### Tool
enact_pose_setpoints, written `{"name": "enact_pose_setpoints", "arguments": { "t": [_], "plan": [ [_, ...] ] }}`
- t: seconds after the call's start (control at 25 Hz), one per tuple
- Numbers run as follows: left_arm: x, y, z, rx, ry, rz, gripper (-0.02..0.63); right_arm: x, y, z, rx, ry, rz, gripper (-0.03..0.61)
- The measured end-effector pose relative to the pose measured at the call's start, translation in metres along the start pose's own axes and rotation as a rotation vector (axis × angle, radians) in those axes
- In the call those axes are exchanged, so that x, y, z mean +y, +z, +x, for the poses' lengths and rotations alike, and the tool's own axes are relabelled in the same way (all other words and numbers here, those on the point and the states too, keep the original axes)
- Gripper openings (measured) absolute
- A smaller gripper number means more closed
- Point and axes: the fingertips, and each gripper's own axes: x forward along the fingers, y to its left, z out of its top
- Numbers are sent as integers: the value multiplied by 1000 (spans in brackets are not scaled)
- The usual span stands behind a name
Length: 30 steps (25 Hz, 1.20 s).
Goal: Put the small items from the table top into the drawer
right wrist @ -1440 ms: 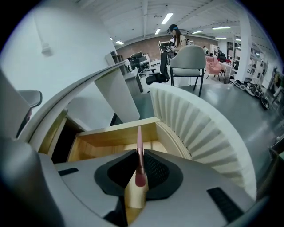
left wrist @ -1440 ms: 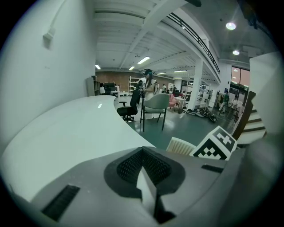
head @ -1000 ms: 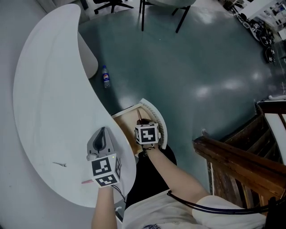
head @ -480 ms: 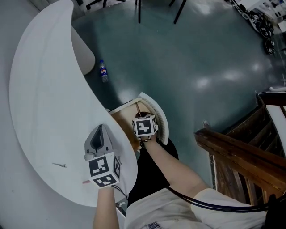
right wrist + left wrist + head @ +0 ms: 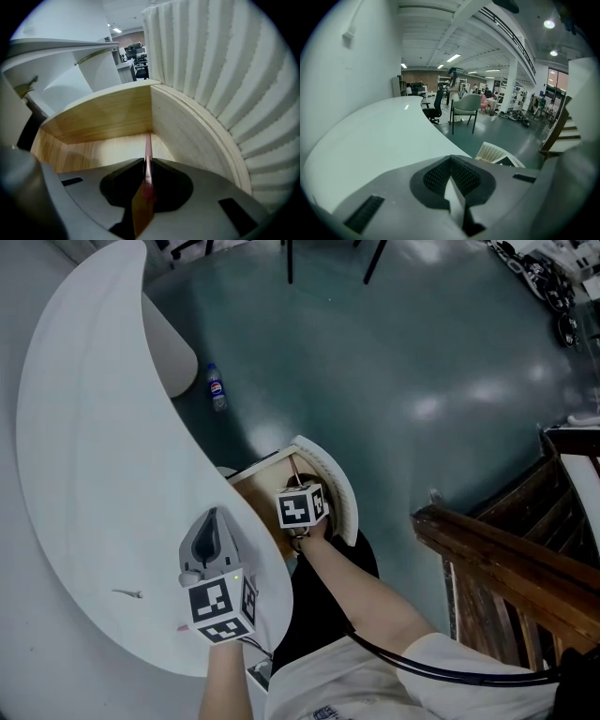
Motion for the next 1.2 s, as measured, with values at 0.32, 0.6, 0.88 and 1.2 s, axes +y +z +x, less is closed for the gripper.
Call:
{"name": "enact_pose_setpoints", "arguments": {
  "t": [0.32,0.6,0.88,1.2],
  "plan": [
    [-2,0,0,5,-6,1,25,-2,0,8,2,-11,-8,65],
    [0,1,1,11,-8,4,25,0,2,8,4,-11,-5,66],
    [-2,2,-2,8,-13,6,25,1,1,6,4,5,4,66],
    [-1,3,2,-2,-3,20,25,8,13,-11,-10,45,-3,69]
  ]
}}
